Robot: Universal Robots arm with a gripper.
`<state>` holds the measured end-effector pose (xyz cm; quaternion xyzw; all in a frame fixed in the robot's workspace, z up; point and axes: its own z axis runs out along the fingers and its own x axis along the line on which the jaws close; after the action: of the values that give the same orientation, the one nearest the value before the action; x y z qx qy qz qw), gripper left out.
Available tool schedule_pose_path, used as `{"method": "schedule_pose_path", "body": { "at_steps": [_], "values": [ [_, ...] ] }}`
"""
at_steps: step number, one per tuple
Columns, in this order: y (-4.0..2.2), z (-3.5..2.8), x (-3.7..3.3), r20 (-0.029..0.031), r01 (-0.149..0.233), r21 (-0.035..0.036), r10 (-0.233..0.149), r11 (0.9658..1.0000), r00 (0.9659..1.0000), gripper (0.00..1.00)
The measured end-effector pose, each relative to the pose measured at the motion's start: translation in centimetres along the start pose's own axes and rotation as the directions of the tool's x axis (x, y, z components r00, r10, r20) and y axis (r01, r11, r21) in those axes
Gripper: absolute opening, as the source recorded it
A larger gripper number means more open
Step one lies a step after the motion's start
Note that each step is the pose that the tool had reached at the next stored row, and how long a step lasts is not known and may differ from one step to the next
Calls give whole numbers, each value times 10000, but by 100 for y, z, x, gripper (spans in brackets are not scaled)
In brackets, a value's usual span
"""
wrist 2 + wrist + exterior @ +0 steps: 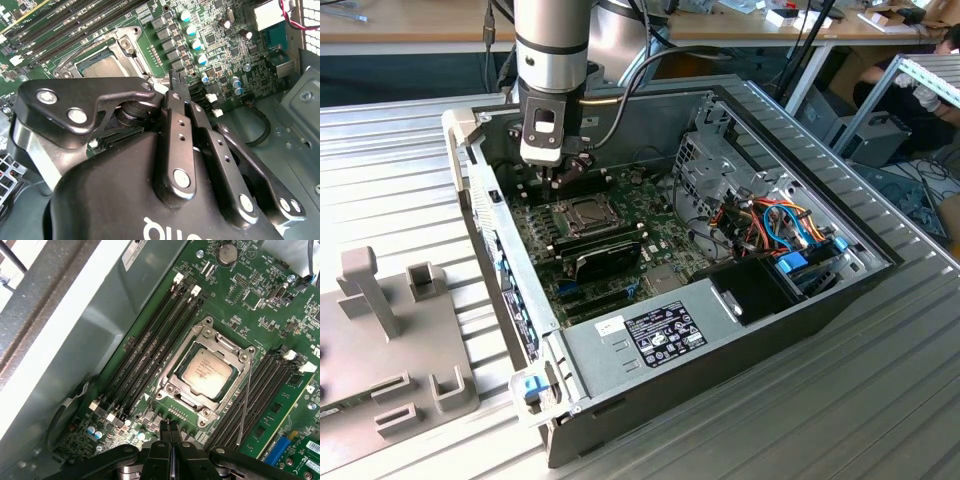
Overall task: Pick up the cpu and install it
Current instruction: 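Install the first cpu locking lever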
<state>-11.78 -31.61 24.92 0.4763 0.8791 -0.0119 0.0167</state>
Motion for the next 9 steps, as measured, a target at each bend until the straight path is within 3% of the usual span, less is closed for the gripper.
{"method": "schedule_pose_path", "body": {
  "at_steps": [9],
  "values": [
    [0,0,0,0,71,-3,-71,10000,10000,11]
  ]
}}
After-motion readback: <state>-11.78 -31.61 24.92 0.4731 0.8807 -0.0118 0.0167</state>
